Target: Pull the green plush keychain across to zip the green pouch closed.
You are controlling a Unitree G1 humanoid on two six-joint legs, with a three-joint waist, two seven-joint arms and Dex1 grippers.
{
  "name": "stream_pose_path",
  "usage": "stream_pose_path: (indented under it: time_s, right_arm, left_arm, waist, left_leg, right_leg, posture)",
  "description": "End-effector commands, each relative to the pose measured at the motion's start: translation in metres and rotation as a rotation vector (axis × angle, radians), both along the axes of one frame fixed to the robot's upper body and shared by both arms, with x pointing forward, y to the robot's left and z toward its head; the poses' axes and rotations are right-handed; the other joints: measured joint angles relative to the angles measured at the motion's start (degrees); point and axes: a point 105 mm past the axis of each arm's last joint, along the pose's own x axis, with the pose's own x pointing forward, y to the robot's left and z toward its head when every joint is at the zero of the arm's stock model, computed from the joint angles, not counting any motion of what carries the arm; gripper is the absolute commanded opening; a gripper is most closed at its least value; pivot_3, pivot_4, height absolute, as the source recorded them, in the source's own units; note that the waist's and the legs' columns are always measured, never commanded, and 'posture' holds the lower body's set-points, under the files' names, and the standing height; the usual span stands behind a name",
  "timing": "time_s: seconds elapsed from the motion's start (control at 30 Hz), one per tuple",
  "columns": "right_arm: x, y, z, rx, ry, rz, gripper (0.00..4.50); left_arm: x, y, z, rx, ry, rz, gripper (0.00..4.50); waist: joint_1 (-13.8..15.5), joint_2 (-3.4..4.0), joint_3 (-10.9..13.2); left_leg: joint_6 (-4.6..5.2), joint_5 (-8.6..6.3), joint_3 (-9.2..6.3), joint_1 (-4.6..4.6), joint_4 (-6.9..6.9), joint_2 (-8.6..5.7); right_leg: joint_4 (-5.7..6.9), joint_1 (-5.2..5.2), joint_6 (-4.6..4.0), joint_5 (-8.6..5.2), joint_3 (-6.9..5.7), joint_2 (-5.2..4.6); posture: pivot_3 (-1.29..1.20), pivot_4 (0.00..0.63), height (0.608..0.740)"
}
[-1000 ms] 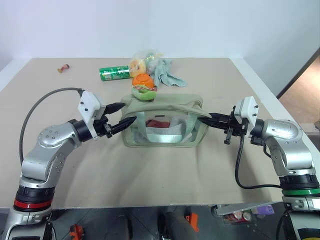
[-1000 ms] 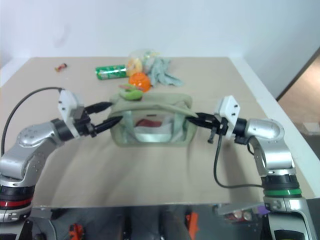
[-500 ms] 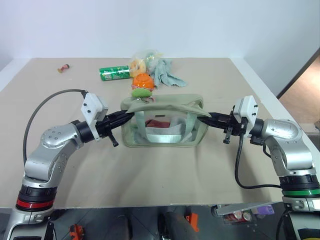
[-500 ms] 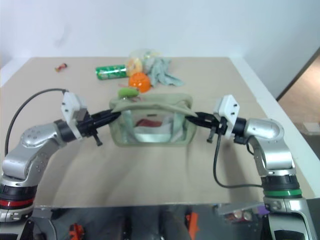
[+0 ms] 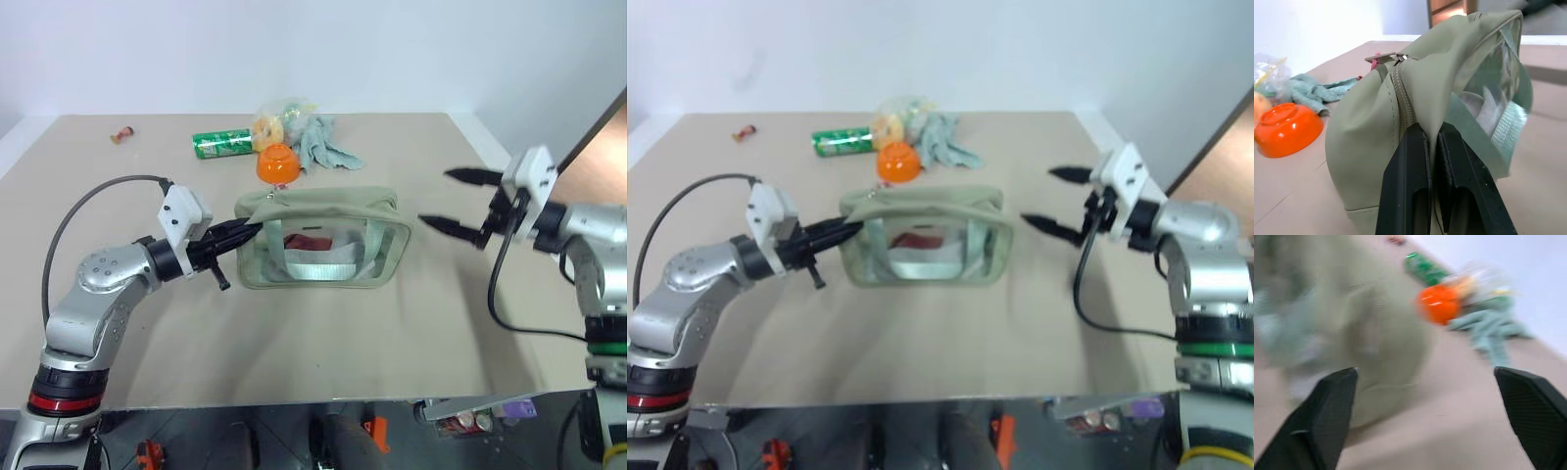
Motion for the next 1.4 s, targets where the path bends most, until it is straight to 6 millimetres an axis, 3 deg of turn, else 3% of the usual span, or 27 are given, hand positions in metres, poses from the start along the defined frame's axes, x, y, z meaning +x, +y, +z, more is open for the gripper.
stream_pose_path:
  time_s: [0.03, 0.13, 0.3, 0.47, 0.67, 0.93, 1.3, 1.4]
  right_arm:
    - [0.011, 0.017, 0.039, 0.019, -0.128, 0.039, 4.48]
    - [0.022, 0.058, 0.05, 0.033, -0.16, 0.159, 4.48]
    - [0.034, 0.114, 0.035, -0.02, -0.149, 0.325, 4.48]
    - [0.044, 0.142, 0.013, -0.088, -0.108, 0.4, 4.48]
    - [0.032, 0.16, -0.006, -0.133, -0.042, 0.549, 4.48]
    - [0.016, 0.166, -0.032, -0.194, 0.04, 0.659, 4.48]
    - [0.01, 0.186, -0.037, -0.161, 0.06, 0.71, 4.48]
    - [0.009, 0.188, -0.035, -0.143, 0.065, 0.719, 3.65]
  left_arm:
    - [-0.012, -0.007, -0.002, 0.018, 0.008, -0.054, 0.0]
    - [-0.019, -0.008, -0.005, 0.032, 0.018, -0.075, 0.0]
    - [-0.022, -0.01, -0.006, 0.04, 0.021, -0.08, 0.0]
    - [-0.026, -0.013, -0.006, 0.04, 0.022, -0.083, 0.0]
    - [-0.027, -0.01, -0.005, 0.033, 0.019, -0.057, 0.0]
    - [-0.023, -0.011, 0.0, 0.024, 0.0, -0.04, 0.0]
    - [-0.022, -0.015, -0.001, 0.024, -0.004, -0.043, 0.0]
    - [-0.021, -0.014, -0.002, 0.027, -0.004, -0.039, 0.0]
  waist:
    - [-0.24, 0.0, 0.0]
    - [-0.75, 0.01, -0.01]
    - [-0.24, 0.01, -0.01]
    - [-0.04, 0.01, 0.0]
    - [-0.04, 0.01, -0.01]
    - [-0.03, 0.01, -0.01]
    - [-0.04, 0.01, -0.01]
    - [-0.03, 0.01, -0.01]
  left_leg:
    - [0.01, 0.01, -0.02, -0.01, -0.02, 0.0]
    - [0.01, 0.01, 0.02, 0.04, -0.03, 0.09]
    - [0.02, 0.01, -0.04, -0.06, -0.04, 0.14]
    - [0.06, -0.01, -0.01, -0.26, -0.03, -0.05]
    - [0.21, -0.11, -0.02, -0.27, -0.03, -0.12]
    - [0.18, -0.06, -0.07, -0.18, -0.02, -0.05]
    - [0.16, -0.05, -0.06, -0.15, -0.02, -0.03]
    - [0.16, -0.04, -0.06, -0.15, -0.02, -0.03]
  right_leg:
    - [0.0, 0.0, 0.0, 0.0, -0.01, -0.02]
    - [0.0, 0.0, -0.03, 0.01, 0.03, -0.04]
    - [0.0, 0.01, -0.07, -0.01, -0.14, -0.09]
    - [-0.04, -0.11, 0.06, -0.04, -0.05, -0.37]
    - [-0.05, -0.1, 0.04, -0.05, -0.04, -0.55]
    - [-0.01, -0.03, 0.09, -0.09, -0.11, -0.48]
    - [0.0, -0.03, 0.07, -0.07, -0.1, -0.46]
    - [0.0, -0.03, 0.07, -0.06, -0.1, -0.45]
  posture:
    - [0.0, 0.15, 0.74]
    - [0.0, 0.15, 0.74]
    - [0.0, 0.15, 0.74]
    - [0.0, 0.15, 0.74]
    - [0.0, 0.15, 0.74]
    - [0.0, 0.15, 0.74]
    - [0.0, 0.15, 0.74]
    - [0.0, 0.15, 0.74]
